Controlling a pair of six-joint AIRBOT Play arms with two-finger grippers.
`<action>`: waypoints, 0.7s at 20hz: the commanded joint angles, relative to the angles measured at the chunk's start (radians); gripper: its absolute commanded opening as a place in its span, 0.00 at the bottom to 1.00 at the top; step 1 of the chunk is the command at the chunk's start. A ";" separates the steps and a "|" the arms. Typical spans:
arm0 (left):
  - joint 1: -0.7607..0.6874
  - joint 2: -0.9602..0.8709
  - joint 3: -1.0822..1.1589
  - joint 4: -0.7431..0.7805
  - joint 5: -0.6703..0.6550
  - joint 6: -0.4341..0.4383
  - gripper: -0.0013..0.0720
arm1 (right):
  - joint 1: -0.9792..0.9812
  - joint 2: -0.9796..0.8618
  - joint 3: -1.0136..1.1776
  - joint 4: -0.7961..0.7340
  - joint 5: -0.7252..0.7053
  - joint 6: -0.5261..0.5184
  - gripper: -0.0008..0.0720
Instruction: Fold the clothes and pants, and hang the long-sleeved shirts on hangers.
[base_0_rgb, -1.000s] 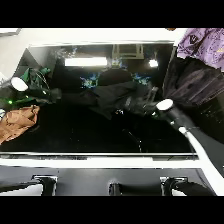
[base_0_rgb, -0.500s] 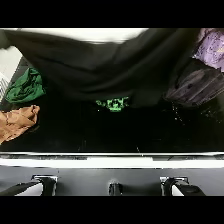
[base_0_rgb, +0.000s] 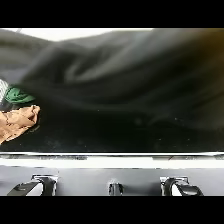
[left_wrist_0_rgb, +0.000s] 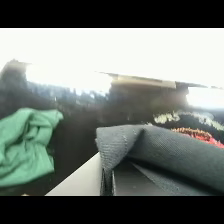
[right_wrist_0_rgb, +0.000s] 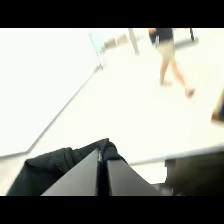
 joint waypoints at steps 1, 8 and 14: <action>0.001 -0.015 -0.072 -0.030 -0.027 -0.023 0.04 | -0.002 -0.088 0.011 -0.027 0.208 0.139 0.05; -0.027 -0.417 -0.240 -0.073 0.085 -0.003 0.04 | 0.014 -0.648 -0.136 0.034 0.302 0.124 0.05; -0.124 -0.772 -0.240 -0.077 0.314 0.011 0.04 | 0.094 -1.076 -0.185 0.127 0.018 0.112 0.05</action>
